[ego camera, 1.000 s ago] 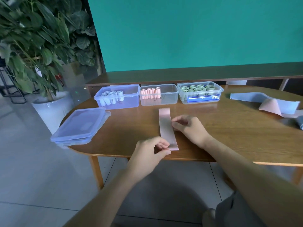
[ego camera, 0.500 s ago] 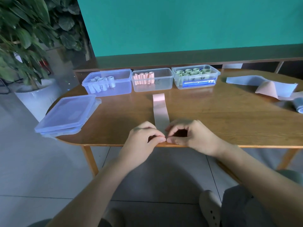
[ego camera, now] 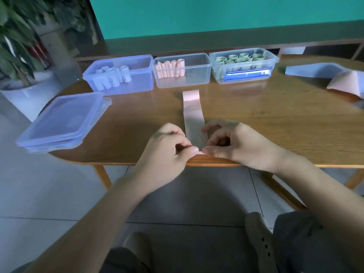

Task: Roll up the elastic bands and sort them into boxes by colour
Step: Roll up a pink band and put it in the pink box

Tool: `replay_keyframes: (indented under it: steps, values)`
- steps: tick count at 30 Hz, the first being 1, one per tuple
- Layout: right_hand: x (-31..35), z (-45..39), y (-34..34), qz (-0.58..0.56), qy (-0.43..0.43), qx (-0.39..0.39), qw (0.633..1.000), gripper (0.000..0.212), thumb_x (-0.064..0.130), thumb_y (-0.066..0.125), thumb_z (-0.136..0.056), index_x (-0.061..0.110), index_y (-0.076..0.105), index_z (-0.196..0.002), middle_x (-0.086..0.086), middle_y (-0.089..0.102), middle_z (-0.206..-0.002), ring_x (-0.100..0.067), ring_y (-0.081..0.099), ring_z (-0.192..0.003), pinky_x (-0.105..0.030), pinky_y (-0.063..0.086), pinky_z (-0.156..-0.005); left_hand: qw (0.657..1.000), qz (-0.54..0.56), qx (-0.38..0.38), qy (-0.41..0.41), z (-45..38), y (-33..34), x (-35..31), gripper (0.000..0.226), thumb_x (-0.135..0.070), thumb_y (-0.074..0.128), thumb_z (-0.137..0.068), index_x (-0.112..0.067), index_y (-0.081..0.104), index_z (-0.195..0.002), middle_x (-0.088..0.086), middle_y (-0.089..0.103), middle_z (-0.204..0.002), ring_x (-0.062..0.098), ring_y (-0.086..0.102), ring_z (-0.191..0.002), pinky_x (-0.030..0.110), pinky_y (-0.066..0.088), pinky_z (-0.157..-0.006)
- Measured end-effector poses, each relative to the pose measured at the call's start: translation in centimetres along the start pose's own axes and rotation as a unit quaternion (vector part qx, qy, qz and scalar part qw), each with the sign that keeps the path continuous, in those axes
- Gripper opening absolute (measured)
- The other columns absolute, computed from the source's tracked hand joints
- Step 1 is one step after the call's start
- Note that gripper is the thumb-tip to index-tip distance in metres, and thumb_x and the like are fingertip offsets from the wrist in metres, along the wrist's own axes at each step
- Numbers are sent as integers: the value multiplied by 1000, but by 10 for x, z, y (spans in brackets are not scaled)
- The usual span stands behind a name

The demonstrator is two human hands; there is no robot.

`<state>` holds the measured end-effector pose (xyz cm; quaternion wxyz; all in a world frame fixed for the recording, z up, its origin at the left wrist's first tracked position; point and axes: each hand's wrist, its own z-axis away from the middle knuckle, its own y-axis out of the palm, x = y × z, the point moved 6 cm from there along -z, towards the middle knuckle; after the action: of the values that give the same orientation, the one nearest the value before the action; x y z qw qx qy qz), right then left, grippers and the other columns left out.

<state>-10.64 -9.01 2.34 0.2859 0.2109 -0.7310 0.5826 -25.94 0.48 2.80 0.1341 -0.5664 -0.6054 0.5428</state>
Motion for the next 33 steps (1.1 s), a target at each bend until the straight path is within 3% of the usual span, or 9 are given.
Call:
replay_keyframes:
  steps: [5, 8, 12, 16, 19, 23, 29, 33]
  values:
    - [-5, -6, -1, 3, 41, 20, 999, 14, 38, 79, -84, 25, 76, -80, 21, 56, -126, 4, 57, -99, -6, 40, -78, 999, 13, 7, -32, -4, 0, 2, 13, -38, 73, -85, -25, 70, -83, -14, 53, -98, 2, 56, -85, 8, 41, -72]
    - [-7, -8, -2, 8, 48, 16, 999, 17, 41, 79, -83, 26, 73, -79, 22, 57, -123, 7, 55, -101, -8, 41, -80, 998, 42, 33, -21, -6, 0, 1, 4, -29, 74, -86, -30, 70, -84, -17, 56, -94, 4, 57, -87, 11, 42, -70]
    - [-2, -6, -1, -29, 19, 15, 999, 9, 28, 80, -85, 24, 72, -84, 15, 61, -117, 4, 57, -99, -8, 40, -80, 996, 67, 59, 21, -6, 0, -2, 10, -16, 73, -88, -26, 75, -86, -14, 63, -87, 7, 58, -82, 9, 39, -68]
    - [8, 1, 3, -38, -61, 18, 997, 9, 14, 75, -90, 22, 74, -95, 6, 62, -118, -4, 59, -110, -12, 41, -91, 996, 49, 46, 56, -4, 1, -1, 7, -18, 73, -90, -22, 78, -90, -14, 64, -88, 7, 60, -81, 8, 40, -69]
    - [11, 4, 5, -3, -99, 24, 995, 12, 14, 72, -93, 24, 75, -99, 6, 62, -121, -5, 56, -120, -20, 42, -101, 996, 38, 50, 63, -3, 0, -2, 7, -28, 74, -88, -25, 79, -91, -13, 63, -87, 8, 60, -79, 11, 43, -67]
    - [9, 5, 6, 33, -93, 26, 995, 11, 25, 67, -96, 30, 75, -101, 12, 58, -124, -7, 58, -116, -29, 47, -95, 997, 37, 42, 55, -5, -2, -2, 3, -28, 77, -86, -26, 78, -85, -12, 63, -85, 7, 59, -77, 9, 41, -66]
    - [7, 4, 6, 19, -79, 0, 997, 15, 39, 77, -84, 28, 78, -93, 11, 60, -122, -1, 56, -117, -14, 40, -96, 997, 11, 44, 59, -7, 2, -1, 8, -26, 68, -90, -23, 75, -88, -13, 57, -92, 4, 57, -84, 7, 40, -69]
    - [5, 1, 5, 16, -79, -20, 997, 8, 31, 78, -86, 23, 78, -89, 7, 61, -120, 2, 57, -111, -8, 37, -89, 997, 3, 38, 66, -7, 4, -3, 8, -20, 66, -94, -21, 72, -89, -10, 55, -94, 4, 55, -81, 7, 36, -71]
